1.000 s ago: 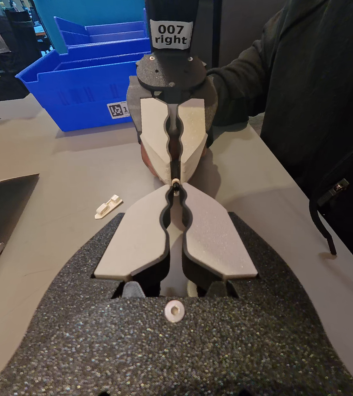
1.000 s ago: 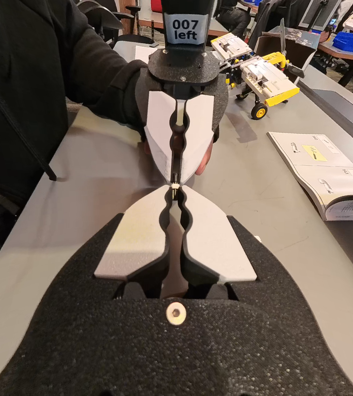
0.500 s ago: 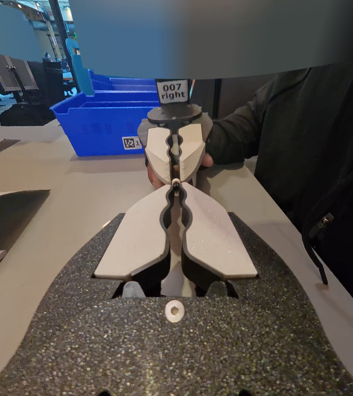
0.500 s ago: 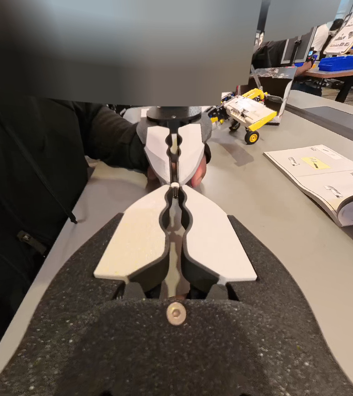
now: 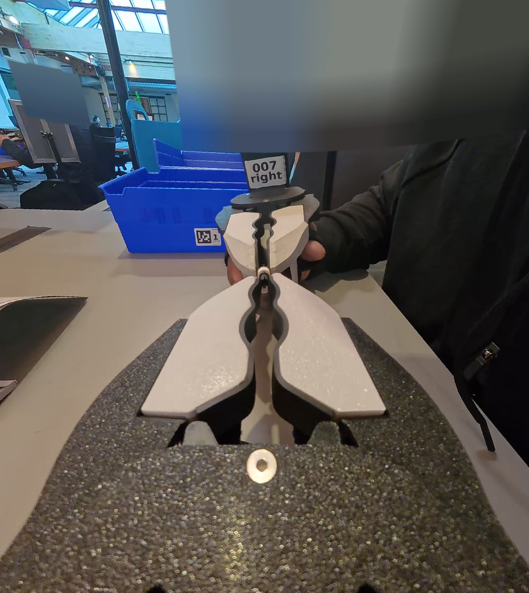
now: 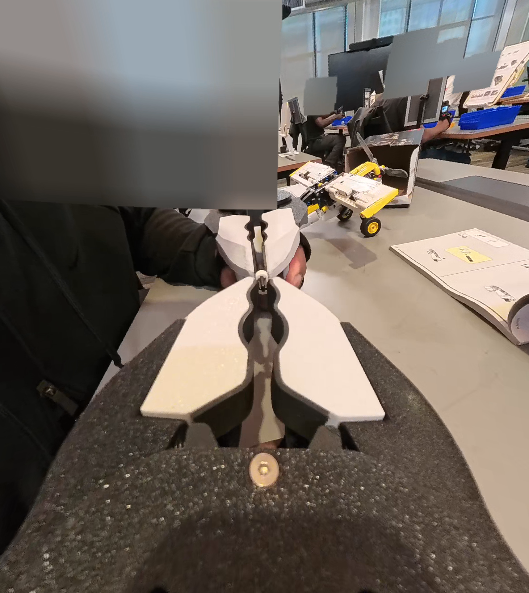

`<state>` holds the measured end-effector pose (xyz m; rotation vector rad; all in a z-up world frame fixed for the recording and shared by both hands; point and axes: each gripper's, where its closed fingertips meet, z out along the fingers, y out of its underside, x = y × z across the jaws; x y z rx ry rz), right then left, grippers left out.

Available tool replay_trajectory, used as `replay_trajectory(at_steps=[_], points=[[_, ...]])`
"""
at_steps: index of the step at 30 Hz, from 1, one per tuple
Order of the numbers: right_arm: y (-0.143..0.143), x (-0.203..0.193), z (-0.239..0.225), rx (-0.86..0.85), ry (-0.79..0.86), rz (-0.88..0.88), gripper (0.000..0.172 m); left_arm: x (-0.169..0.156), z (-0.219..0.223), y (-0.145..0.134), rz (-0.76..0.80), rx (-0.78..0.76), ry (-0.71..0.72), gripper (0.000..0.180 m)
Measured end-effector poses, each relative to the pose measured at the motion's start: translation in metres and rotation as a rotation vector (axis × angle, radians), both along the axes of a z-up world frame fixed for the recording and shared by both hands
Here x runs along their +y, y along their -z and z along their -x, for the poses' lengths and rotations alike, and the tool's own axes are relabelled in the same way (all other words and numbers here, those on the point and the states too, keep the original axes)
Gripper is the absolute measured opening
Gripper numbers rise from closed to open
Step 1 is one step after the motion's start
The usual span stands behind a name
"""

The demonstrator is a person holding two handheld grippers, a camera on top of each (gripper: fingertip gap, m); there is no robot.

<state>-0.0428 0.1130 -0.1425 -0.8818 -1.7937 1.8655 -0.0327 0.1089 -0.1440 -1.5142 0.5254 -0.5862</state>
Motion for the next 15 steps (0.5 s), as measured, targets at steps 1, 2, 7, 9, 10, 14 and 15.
replay_trajectory(at_steps=[1,2,7,9,10,14,15], points=[[-0.0004,-0.0002,0.0002,0.003,0.002,0.001,0.005,-0.0001,-0.0003,-0.0008,-0.002,-0.007,0.001,0.004],[-0.0014,-0.0007,-0.0001,0.011,0.002,0.005,0.005,-0.0002,-0.0012,-0.0018,-0.002,-0.02,0.006,0.004],[-0.003,-0.0016,-0.0008,0.029,0.005,0.005,0.004,0.0001,-0.0024,-0.0016,0.001,-0.024,0.011,0.004],[-0.0038,-0.0015,-0.0016,0.039,0.002,0.008,0.004,0.0,-0.0036,-0.0009,0.005,-0.02,0.017,0.004],[-0.0038,-0.0018,-0.0021,0.042,-0.001,0.008,0.004,-0.0004,-0.0042,-0.0006,0.006,-0.017,0.022,0.004],[-0.0022,-0.0025,-0.0031,0.037,-0.004,-0.006,0.004,-0.0004,-0.005,0.0008,0.019,-0.015,0.03,0.004],[-0.0016,-0.0024,-0.0032,0.033,-0.006,-0.006,0.004,-0.0003,-0.0052,0.0011,0.022,-0.014,0.031,0.004]])
